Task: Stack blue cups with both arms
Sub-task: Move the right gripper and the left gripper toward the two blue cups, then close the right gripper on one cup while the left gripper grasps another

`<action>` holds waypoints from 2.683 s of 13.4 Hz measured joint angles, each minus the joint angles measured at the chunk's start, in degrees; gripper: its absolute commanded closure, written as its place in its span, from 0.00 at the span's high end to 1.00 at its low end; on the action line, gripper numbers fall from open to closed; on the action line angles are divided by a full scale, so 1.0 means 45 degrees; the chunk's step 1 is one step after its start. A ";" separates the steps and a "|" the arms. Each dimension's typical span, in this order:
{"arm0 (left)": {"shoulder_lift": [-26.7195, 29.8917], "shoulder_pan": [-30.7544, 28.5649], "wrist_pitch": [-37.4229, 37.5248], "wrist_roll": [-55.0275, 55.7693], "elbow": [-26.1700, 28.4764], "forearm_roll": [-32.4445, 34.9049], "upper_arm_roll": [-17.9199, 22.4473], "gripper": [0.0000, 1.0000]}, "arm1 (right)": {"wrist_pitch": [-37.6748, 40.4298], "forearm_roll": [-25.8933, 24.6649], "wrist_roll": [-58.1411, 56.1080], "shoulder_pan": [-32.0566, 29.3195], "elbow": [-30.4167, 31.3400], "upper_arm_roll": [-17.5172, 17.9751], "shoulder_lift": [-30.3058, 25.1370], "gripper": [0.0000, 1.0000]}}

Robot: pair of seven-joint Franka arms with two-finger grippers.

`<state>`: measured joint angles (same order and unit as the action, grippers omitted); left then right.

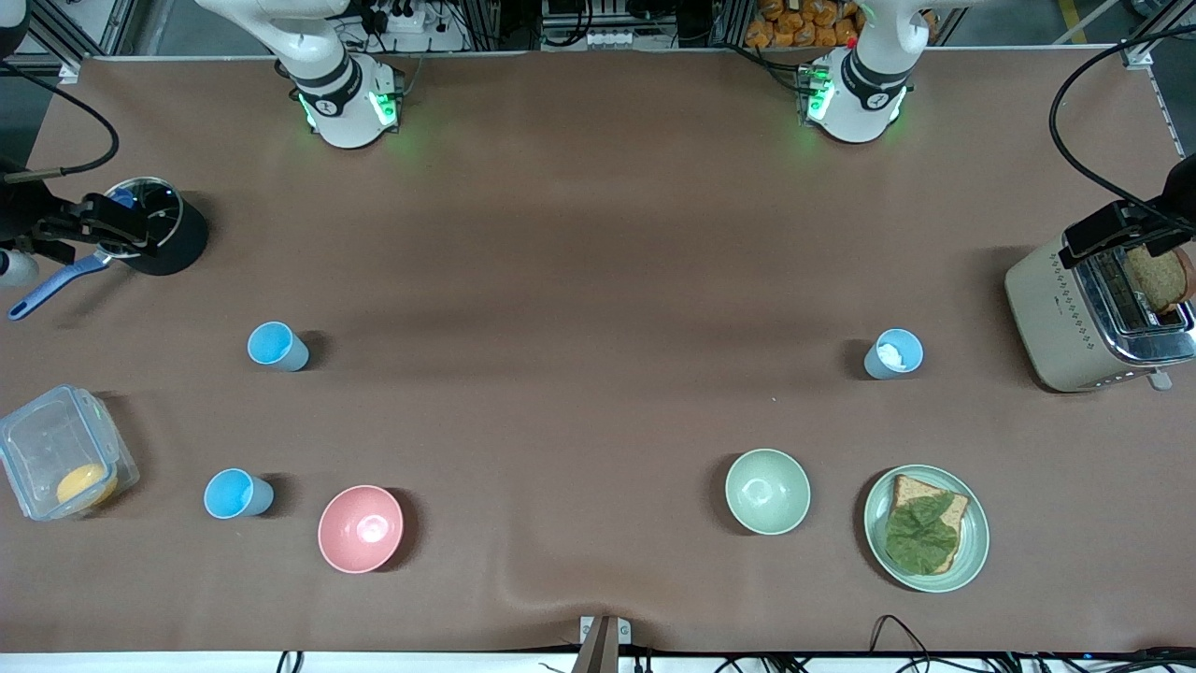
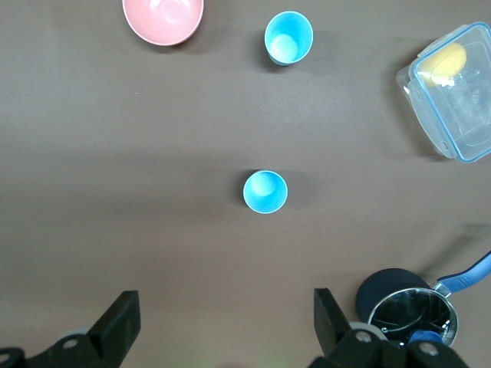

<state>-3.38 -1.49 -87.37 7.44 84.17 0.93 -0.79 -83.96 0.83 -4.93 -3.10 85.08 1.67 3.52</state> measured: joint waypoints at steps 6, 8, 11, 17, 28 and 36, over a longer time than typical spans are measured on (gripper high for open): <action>-0.0144 -0.0116 0.0376 0.0017 0.0254 0.0000 0.0068 1.00 | 0.0009 0.0004 0.0000 0.0000 0.0002 0.0001 0.0000 1.00; -0.0597 -0.0194 -0.0331 0.0017 0.1070 0.0000 0.0068 1.00 | 0.0048 0.0007 0.0000 0.0000 0.0017 0.0001 0.0003 1.00; -0.1118 -0.0230 -0.4433 0.0017 0.4086 -0.0001 0.0066 1.00 | 0.0057 0.0018 -0.0001 0.0003 0.0080 0.0041 0.0243 1.00; -0.2146 -0.0231 -0.8960 0.0017 0.7626 -0.0002 0.0035 1.00 | -0.0193 0.0058 -0.0009 0.0310 -0.0115 0.0234 0.2604 1.00; -0.3721 -0.0232 -0.9525 0.0017 0.7712 -0.0003 -0.0214 0.90 | -0.6401 0.0004 -0.1781 -0.1313 0.5111 -0.0020 0.3769 1.00; -0.4117 -0.0233 -0.9687 0.0017 0.7719 -0.0155 -0.0396 0.00 | -0.7544 0.0024 -0.1791 -0.1654 0.5646 -0.0020 0.5034 0.95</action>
<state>-21.90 -2.54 -130.96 7.52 118.90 0.24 -2.57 -117.91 0.94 -12.98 -10.55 110.48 1.58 26.17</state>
